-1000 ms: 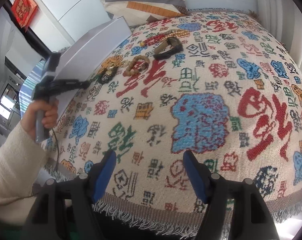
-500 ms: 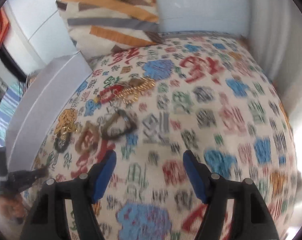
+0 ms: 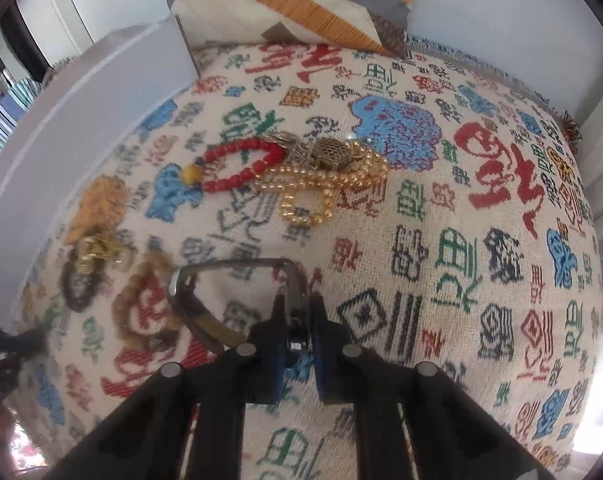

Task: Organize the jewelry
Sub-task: 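Carry the pendant and watch into the white tray and release them, then withdraw both tools from the tray back over the remaining jewelry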

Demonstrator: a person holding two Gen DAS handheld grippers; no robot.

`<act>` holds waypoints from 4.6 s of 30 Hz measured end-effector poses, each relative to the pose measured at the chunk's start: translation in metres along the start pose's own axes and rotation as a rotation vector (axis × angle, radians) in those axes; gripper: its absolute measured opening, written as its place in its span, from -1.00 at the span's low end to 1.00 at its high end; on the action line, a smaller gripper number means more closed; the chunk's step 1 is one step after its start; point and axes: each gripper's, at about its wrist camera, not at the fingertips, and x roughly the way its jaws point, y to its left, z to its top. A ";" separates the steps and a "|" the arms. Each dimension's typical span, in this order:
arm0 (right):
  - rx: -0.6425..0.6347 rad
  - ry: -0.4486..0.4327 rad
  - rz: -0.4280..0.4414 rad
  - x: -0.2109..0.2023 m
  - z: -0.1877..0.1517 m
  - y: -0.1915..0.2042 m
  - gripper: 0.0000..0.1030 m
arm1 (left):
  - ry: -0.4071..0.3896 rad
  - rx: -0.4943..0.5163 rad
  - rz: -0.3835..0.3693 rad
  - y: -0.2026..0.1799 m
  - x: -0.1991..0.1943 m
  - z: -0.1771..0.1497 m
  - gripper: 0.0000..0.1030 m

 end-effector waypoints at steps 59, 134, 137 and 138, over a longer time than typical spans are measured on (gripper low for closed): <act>-0.343 -0.178 0.207 -0.069 0.046 0.256 0.17 | -0.267 -0.254 0.211 0.099 -0.132 0.037 0.60; 0.156 -0.141 0.081 -0.105 -0.163 0.028 0.17 | -0.100 0.008 0.084 -0.047 -0.038 0.010 0.70; 0.163 -0.140 0.094 -0.105 -0.153 0.020 0.17 | -0.089 0.014 0.088 -0.047 -0.035 0.011 0.70; 0.166 -0.137 0.096 -0.104 -0.151 0.018 0.17 | -0.083 0.018 0.090 -0.047 -0.034 0.012 0.70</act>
